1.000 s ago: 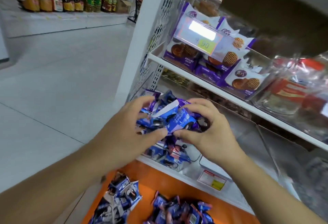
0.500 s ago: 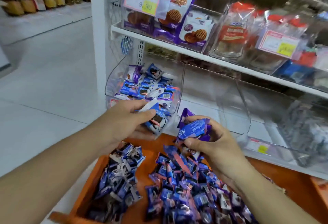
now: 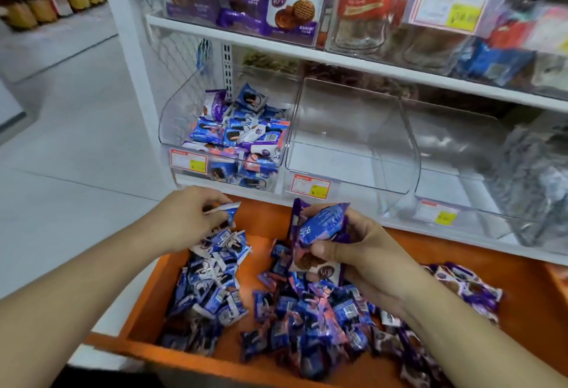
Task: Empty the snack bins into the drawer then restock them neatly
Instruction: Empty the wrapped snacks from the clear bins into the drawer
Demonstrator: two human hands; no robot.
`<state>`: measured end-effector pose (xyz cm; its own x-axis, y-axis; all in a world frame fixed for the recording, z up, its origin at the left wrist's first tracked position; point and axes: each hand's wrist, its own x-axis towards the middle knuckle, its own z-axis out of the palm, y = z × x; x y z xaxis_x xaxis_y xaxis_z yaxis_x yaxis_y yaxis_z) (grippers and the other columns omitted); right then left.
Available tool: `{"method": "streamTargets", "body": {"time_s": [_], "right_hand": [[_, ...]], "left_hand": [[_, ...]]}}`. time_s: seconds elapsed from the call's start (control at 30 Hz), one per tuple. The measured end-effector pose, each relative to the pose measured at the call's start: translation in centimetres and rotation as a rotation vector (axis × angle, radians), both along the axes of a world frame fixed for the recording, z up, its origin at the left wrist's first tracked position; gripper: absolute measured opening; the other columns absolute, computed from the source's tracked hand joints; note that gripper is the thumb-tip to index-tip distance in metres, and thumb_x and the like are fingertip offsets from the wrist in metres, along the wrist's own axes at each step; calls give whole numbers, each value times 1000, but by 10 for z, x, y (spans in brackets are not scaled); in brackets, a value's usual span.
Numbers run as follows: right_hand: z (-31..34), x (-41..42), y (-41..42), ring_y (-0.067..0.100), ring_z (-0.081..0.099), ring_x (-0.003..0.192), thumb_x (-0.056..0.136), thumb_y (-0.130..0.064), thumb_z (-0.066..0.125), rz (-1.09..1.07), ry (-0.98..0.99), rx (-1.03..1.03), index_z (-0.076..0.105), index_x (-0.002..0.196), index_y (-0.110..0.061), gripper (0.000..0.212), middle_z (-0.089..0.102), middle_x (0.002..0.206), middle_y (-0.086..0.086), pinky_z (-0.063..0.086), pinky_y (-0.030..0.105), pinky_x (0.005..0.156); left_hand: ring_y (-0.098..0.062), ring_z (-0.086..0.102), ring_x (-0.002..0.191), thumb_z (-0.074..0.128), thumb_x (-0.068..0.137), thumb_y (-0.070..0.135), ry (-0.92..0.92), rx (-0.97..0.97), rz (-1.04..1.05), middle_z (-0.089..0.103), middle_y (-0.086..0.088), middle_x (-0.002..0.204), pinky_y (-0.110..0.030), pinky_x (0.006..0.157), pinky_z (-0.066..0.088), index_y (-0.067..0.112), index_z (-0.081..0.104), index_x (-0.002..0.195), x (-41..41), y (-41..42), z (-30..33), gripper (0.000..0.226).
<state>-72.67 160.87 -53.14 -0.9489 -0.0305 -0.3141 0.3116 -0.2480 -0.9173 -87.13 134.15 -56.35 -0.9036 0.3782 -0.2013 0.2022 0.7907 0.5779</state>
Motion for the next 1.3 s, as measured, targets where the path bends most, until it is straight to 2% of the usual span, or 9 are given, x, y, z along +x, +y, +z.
{"method": "streamTargets", "body": {"time_s": [0.27,0.33,0.43,0.57,0.73,0.87,1.03,1.17,1.3], "right_hand": [[-6,0,12,34,76,104,74,5,80,-19,-47,102,72,121,-8,49,77,112,20,65,39,72],[-3,-2,10,30,78,100,77,9,76,-4,-47,98,71,122,-7,48,78,109,19,64,34,66],[-2,-6,8,26,77,101,80,8,78,8,-39,190,71,124,-12,49,79,109,12,66,35,77],[1,-9,8,18,78,95,79,-3,88,-14,46,499,74,119,-24,48,80,104,-3,63,35,89],[6,-5,11,11,76,91,73,7,88,26,67,623,72,119,-32,63,78,105,-9,64,29,78],[12,0,36,15,76,95,74,11,85,-12,28,647,71,123,-38,71,77,111,-9,64,36,86],[19,8,73,24,77,95,76,12,83,-68,-29,571,65,132,-38,77,79,108,0,64,42,88],[21,21,110,24,78,86,79,7,84,-40,-135,643,67,117,-20,49,78,101,3,65,42,72],[8,43,176,14,72,77,81,-15,89,116,-289,1051,70,100,-24,29,77,98,0,60,38,78]], "left_hand": [[-22,62,121,73,88,39,30,-480,-76,62,-2,142,-34,96,54,33,50,149,-5,6,-4,65],[-18,64,119,70,92,35,25,-356,-70,65,3,138,-29,97,52,33,57,142,-8,7,-3,52],[-3,70,105,68,98,36,-56,100,-78,74,17,113,-29,93,55,39,69,118,2,21,15,20],[-2,74,98,75,87,48,-239,542,-154,75,20,109,-28,83,61,40,71,117,37,55,57,31],[4,72,96,85,84,37,-183,420,-210,75,22,106,-29,91,59,40,71,116,60,82,41,35],[20,63,92,79,90,33,-207,377,-183,70,38,91,-10,87,51,47,68,100,50,85,30,21],[11,67,100,81,89,35,-303,352,-169,73,31,102,-30,97,55,42,71,112,41,114,13,26],[-5,61,118,82,82,51,-257,94,-292,58,17,133,-38,106,51,39,48,145,42,139,-8,72],[1,65,104,78,88,44,-233,98,-348,65,17,122,-33,99,55,35,57,129,47,158,-10,47]]}}
